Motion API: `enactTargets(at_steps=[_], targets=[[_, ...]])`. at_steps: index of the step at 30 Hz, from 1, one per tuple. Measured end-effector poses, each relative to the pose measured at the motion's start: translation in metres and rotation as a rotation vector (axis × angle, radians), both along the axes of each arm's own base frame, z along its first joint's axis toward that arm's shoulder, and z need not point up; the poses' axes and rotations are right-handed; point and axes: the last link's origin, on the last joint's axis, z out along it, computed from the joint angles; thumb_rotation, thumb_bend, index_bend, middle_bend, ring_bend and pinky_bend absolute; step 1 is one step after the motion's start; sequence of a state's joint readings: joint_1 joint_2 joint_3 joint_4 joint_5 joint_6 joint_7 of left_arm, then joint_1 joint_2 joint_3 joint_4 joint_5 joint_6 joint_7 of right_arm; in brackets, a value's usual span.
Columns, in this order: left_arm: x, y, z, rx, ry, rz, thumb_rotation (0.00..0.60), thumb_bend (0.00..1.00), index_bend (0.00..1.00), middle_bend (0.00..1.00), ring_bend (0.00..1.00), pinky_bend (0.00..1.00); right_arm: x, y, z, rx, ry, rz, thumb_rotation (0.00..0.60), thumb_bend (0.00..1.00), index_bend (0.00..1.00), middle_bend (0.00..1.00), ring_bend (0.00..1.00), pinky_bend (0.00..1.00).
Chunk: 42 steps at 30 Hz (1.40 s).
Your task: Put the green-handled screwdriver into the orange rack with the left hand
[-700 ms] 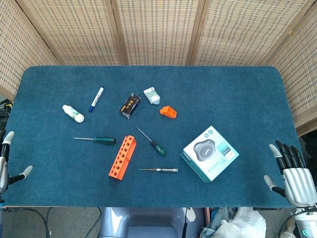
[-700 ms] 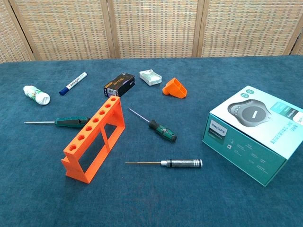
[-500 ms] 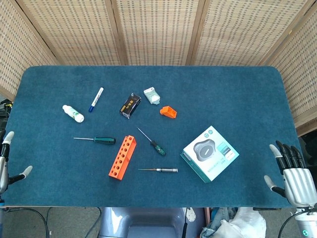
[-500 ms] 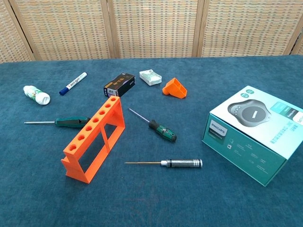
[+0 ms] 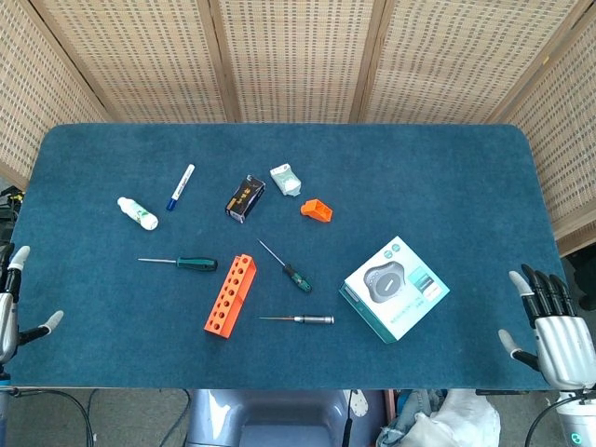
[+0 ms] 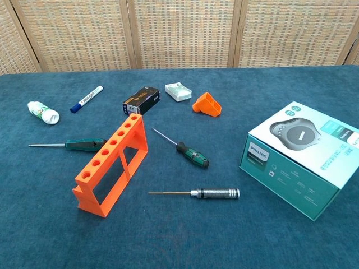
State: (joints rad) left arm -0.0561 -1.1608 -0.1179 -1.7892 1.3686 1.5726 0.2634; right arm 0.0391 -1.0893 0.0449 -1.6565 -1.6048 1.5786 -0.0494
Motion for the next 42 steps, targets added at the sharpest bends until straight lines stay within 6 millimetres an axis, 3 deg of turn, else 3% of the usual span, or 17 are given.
enactTargets(at_steps=[15, 22, 31, 42], targets=[[0.003, 0.003, -0.003, -0.019, -0.003, -0.004, 0.6, 0.05, 0.12, 0.0, 0.0, 0.0, -0.002, -0.001, -0.001, 0.01, -0.001, -0.009, 0.6, 0.26, 0.0, 0.0, 0.0, 0.0], [0.011, 0.013, -0.003, -0.063, 0.012, -0.035, 0.6, 0.1, 0.21, 0.0, 0.0, 0.0, -0.002, -0.001, 0.001, 0.002, -0.004, -0.01, 0.6, 0.26, 0.0, 0.0, 0.0, 0.0], [0.026, 0.044, -0.013, -0.19, 0.019, -0.063, 0.6, 0.15, 0.28, 0.0, 0.0, 0.0, -0.003, -0.001, 0.003, -0.003, -0.008, -0.009, 0.6, 0.26, 0.0, 0.0, 0.0, 0.0], [0.034, 0.101, -0.034, -0.283, 0.047, -0.045, 0.6, 0.17, 0.31, 0.0, 0.0, 0.0, -0.004, -0.001, 0.003, -0.001, -0.013, -0.015, 0.6, 0.26, 0.0, 0.0, 0.0, 0.0]])
